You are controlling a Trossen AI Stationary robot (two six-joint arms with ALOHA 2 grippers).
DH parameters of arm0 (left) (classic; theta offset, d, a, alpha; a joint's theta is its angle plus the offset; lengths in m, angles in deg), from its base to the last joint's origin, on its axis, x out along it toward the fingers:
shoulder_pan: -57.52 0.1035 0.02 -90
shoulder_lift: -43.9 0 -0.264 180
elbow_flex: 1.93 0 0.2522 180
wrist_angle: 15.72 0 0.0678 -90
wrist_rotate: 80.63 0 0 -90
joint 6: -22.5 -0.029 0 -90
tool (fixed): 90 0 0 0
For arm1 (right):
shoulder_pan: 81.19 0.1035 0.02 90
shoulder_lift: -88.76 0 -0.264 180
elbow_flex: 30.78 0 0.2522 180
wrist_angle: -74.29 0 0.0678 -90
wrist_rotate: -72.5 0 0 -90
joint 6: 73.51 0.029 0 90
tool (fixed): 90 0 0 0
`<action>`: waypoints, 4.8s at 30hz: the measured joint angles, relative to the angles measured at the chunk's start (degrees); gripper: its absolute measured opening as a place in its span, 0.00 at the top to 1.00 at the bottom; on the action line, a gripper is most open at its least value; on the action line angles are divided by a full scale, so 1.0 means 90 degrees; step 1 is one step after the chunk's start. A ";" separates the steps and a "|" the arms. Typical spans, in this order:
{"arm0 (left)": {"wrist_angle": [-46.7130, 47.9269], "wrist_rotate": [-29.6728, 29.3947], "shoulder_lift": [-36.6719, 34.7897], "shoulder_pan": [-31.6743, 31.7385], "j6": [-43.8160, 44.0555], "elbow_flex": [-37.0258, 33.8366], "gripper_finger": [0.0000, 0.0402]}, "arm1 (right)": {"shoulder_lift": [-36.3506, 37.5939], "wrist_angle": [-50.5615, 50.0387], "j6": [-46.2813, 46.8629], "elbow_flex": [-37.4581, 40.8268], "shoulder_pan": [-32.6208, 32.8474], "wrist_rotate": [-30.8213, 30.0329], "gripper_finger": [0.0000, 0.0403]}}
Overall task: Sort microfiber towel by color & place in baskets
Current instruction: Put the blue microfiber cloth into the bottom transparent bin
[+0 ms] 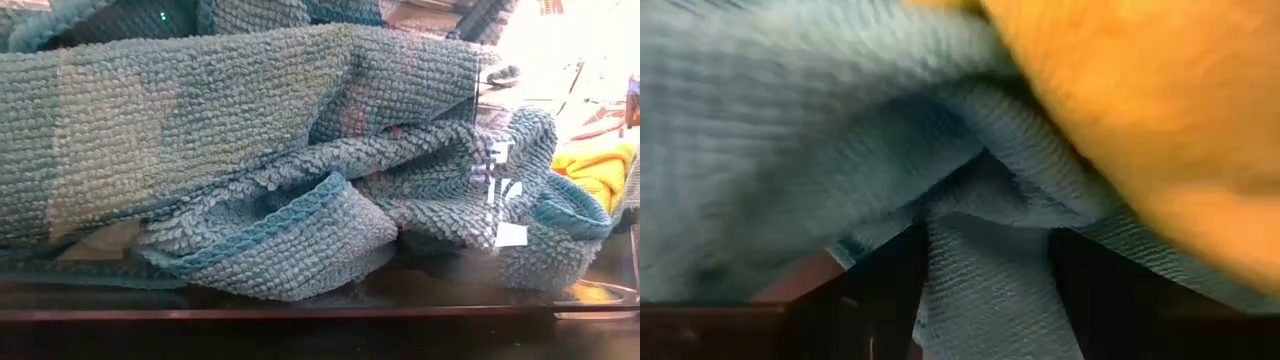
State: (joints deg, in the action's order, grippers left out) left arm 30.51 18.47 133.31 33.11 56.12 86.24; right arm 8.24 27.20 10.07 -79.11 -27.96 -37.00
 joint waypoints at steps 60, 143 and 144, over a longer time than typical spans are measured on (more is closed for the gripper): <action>-0.2518 -0.2149 -0.1234 0.0249 -0.2446 -0.0002 0.39 | 0.1483 0.0598 -0.4886 -0.3599 -0.0890 -0.0699 1.00; -0.6007 0.1013 0.0188 0.1017 -0.0891 0.0000 0.96 | 0.0861 0.1831 -0.7631 -0.4000 -0.2296 -0.0223 0.72; -0.5884 0.1042 0.0181 0.0945 -0.0824 0.0000 0.96 | 0.0861 0.1726 -0.7527 -0.4000 -0.2274 -0.0088 0.70</action>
State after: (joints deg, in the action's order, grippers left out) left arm -22.44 27.85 134.94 41.62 48.71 86.24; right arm 15.99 42.73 -57.67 -115.11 -48.43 -37.80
